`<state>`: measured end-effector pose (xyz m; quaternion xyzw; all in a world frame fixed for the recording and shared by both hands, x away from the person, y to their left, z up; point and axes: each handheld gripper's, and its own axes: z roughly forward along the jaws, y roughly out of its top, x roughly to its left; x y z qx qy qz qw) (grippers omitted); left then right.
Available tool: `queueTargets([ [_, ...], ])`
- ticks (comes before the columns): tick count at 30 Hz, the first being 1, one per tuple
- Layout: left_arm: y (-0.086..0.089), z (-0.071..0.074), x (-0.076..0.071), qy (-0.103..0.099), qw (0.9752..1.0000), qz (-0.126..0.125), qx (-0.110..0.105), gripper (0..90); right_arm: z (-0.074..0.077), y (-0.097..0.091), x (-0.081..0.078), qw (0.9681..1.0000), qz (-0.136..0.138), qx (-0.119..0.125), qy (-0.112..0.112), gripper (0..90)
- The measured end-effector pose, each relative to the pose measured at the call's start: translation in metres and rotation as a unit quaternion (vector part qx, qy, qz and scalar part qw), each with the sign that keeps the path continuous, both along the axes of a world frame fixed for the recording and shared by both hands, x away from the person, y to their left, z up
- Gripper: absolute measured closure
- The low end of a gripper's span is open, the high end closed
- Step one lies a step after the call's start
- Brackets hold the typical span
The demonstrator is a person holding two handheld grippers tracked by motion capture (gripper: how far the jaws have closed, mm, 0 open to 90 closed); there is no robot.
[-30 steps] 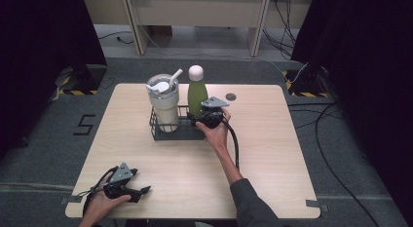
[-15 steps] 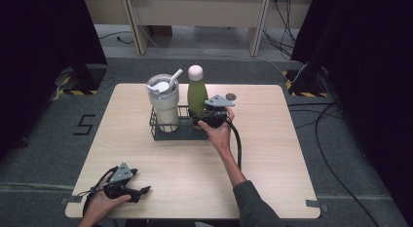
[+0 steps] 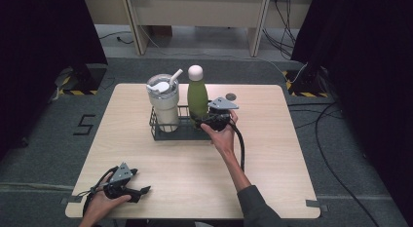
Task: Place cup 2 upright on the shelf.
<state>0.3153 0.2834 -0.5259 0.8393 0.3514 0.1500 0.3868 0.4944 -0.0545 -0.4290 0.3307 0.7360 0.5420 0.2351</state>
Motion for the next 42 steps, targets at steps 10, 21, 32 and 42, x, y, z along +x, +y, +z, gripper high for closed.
queueTargets([
  [10,0.0,0.0,0.0,0.0,1.0,-0.001,0.001,14.3,0.002,-0.01,-0.011,1.0,0.005,0.006,0.0,15.1],
  [21,0.0,0.0,0.0,0.0,1.0,-0.001,0.001,14.3,0.005,-0.013,-0.02,0.9999,0.01,0.004,-0.002,15.2],
  [32,0.0,0.0,0.0,0.0,1.0,0.0,0.001,14.3,0.003,-0.021,-0.027,0.9999,0.01,0.003,0.0,15.2],
  [42,0.0,0.0,0.0,0.0,1.0,0.0,0.001,14.3,0.002,-0.031,-0.034,1.0,0.008,0.005,0.0,15.2],
])
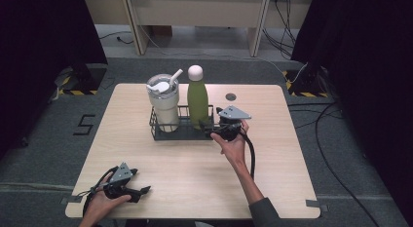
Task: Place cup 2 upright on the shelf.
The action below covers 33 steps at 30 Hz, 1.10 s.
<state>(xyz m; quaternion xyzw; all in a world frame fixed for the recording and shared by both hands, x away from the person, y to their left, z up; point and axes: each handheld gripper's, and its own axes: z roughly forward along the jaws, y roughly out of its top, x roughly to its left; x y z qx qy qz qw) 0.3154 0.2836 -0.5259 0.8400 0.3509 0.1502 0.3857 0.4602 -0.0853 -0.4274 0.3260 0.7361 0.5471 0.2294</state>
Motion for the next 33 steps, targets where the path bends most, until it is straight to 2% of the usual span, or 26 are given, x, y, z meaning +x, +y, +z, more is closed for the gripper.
queueTargets([
  [16,0.0,0.0,0.0,0.001,1.0,0.0,0.0,14.3,-0.002,-0.012,-0.012,1.0,-0.002,0.005,0.002,15.4],
  [26,0.0,0.0,0.0,0.0,1.0,0.0,0.0,14.3,-0.009,-0.022,-0.024,1.0,-0.006,-0.001,-0.002,15.4],
  [33,0.0,0.0,0.0,0.0,1.0,0.001,0.0,14.4,-0.015,-0.031,-0.035,0.9999,-0.007,-0.009,0.003,15.4],
])
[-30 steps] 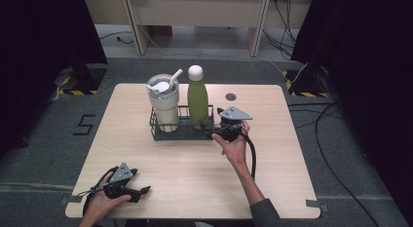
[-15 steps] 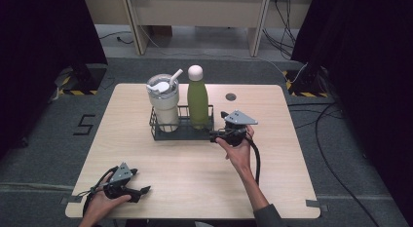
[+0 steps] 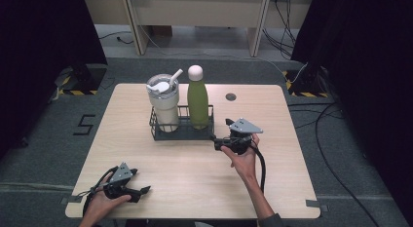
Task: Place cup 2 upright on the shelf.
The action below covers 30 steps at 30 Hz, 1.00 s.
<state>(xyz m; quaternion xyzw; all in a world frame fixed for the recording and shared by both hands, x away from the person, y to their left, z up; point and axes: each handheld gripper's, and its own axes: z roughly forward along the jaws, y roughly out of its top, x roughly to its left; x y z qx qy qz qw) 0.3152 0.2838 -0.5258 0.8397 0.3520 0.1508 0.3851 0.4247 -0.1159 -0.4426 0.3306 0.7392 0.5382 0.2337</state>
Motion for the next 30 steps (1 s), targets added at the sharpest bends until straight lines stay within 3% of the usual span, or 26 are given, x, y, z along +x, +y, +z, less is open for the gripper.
queueTargets([
  [11,0.0,0.0,0.0,0.0,1.0,0.0,0.0,14.4,-0.008,-0.01,-0.018,1.0,-0.006,0.003,-0.001,15.5],
  [19,0.0,0.0,0.0,0.0,1.0,0.0,0.0,14.4,-0.014,-0.016,-0.036,0.9999,-0.003,-0.012,-0.001,15.5],
  [30,0.0,0.0,0.0,0.0,1.0,0.0,0.0,14.4,-0.019,-0.024,-0.048,0.9999,-0.003,-0.013,0.005,15.7],
])
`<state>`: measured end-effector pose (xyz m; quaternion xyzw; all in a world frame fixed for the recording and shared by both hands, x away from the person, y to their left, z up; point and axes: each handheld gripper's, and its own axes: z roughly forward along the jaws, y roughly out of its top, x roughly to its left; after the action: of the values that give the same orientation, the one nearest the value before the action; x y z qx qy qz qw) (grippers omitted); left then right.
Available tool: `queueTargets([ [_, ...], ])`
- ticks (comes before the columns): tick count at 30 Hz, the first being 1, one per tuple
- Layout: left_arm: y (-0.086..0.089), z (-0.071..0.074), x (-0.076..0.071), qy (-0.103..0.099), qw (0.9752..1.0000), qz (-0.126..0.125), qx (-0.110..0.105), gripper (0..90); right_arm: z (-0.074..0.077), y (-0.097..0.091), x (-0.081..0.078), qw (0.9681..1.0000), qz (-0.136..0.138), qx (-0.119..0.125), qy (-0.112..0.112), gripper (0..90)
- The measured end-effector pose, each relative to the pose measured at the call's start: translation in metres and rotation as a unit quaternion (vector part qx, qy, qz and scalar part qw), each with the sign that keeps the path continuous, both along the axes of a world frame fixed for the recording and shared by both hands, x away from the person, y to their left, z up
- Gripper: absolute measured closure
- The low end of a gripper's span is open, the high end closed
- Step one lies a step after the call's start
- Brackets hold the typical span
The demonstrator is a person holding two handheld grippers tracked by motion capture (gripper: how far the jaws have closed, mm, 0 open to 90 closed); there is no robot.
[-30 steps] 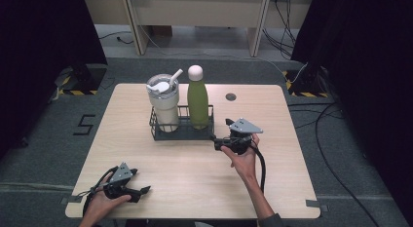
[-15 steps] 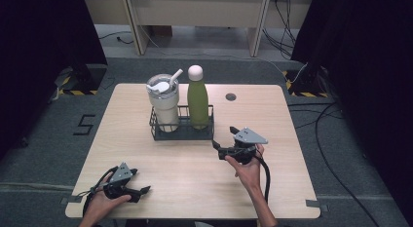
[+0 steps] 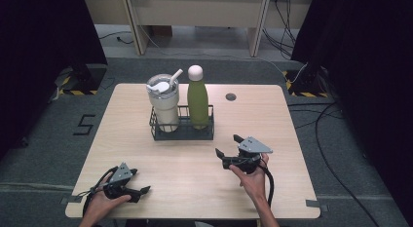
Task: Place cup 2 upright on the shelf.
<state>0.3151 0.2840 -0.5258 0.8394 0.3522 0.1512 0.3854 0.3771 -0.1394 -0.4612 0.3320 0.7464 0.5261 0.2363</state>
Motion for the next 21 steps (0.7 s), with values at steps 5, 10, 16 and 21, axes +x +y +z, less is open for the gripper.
queueTargets([
  [5,0.0,0.0,0.0,0.0,1.0,0.0,0.0,14.4,-0.001,0.0,-0.004,1.0,0.002,0.0,0.003,15.8],
  [10,0.0,0.0,0.0,0.0,1.0,0.0,0.0,14.4,-0.005,-0.001,-0.01,1.0,0.005,-0.004,0.007,16.1],
  [16,0.0,0.0,0.0,0.0,1.0,0.0,0.0,14.4,-0.01,-0.006,-0.014,0.9999,0.004,-0.004,0.016,16.1],
  [21,0.0,0.0,0.0,0.0,1.0,0.0,0.0,14.4,-0.014,-0.01,-0.017,0.9998,0.002,-0.005,0.021,16.0],
])
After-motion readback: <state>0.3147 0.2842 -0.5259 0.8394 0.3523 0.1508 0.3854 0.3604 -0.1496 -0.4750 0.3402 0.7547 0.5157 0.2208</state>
